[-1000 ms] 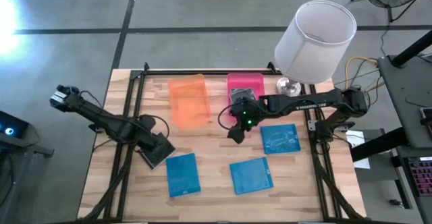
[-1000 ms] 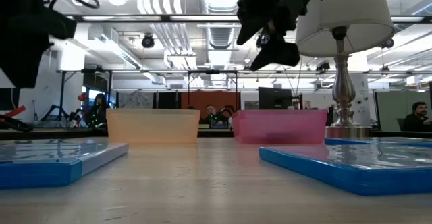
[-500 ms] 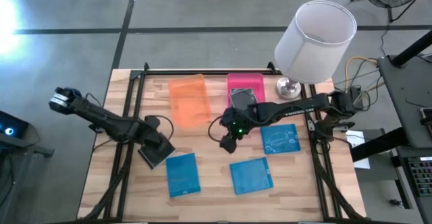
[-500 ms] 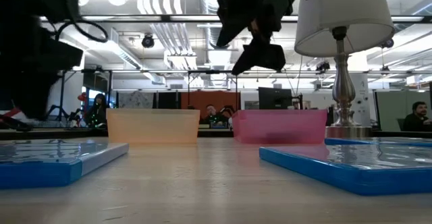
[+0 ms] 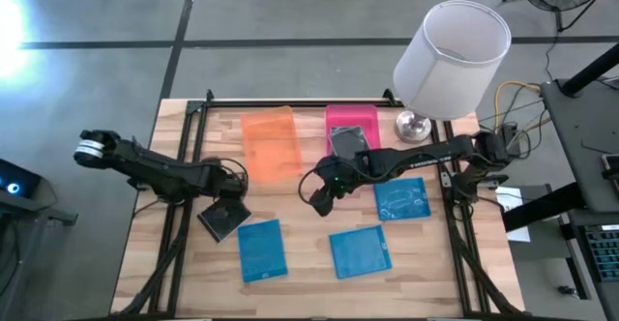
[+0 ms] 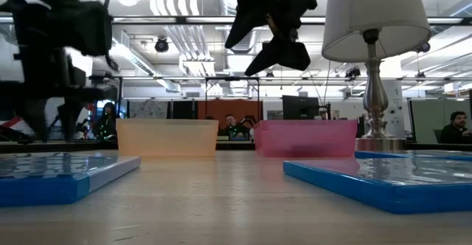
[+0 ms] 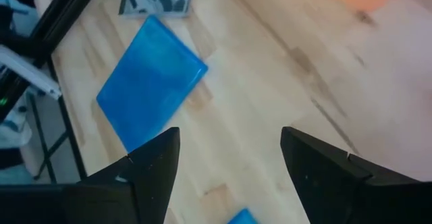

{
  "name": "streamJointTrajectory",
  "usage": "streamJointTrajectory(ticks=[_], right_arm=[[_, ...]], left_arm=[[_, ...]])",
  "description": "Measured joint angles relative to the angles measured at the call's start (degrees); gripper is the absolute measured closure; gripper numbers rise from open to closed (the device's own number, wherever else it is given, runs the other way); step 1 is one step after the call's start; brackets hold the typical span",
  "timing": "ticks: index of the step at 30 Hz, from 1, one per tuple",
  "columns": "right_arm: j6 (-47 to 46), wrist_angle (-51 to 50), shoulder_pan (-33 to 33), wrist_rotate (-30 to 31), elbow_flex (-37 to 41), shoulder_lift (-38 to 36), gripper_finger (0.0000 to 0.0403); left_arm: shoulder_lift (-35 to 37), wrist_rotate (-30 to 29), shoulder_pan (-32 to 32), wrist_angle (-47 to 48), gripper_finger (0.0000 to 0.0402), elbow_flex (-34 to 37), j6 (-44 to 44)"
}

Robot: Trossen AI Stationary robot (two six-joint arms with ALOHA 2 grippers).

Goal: Pick & place jewel cases by type
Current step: Put the black CD case into the pink bin

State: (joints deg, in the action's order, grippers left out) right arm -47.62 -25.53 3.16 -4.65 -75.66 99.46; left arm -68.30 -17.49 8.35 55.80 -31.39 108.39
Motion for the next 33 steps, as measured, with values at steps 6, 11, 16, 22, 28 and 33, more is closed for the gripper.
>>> streamJointTrajectory(ticks=[6, 11, 16, 22, 28, 33], right_arm=[[1.07, 0.06, 0.00, 0.38, 0.02, 0.00, 0.0154], [2.36, -0.21, -0.04, 0.39, 0.14, -0.02, 0.0154], [3.09, -1.90, -0.02, 0.03, 0.65, -0.04, 0.0154], [3.90, -2.84, -0.15, -5.80, 0.87, -0.04, 0.0154], [1.73, 0.53, -1.15, -7.36, 0.89, 0.55, 0.0154], [-0.05, 6.70, -1.34, -7.40, 0.90, 3.12, 0.0154]], left_arm=[[-5.04, -0.74, -0.86, -2.26, 0.0251, 2.17, 1.28], [-5.56, -0.84, -0.85, -3.96, 0.0251, 2.71, 3.11], [-5.78, -1.09, -0.75, -8.32, 0.0251, 2.36, 4.22], [-5.71, 0.41, -0.62, -19.38, 0.0251, -1.43, 1.94], [-5.47, -2.49, -0.59, -28.88, 0.0251, -3.62, -5.97], [-3.80, -3.12, 0.97, -15.15, 0.0251, -10.72, -14.13]])
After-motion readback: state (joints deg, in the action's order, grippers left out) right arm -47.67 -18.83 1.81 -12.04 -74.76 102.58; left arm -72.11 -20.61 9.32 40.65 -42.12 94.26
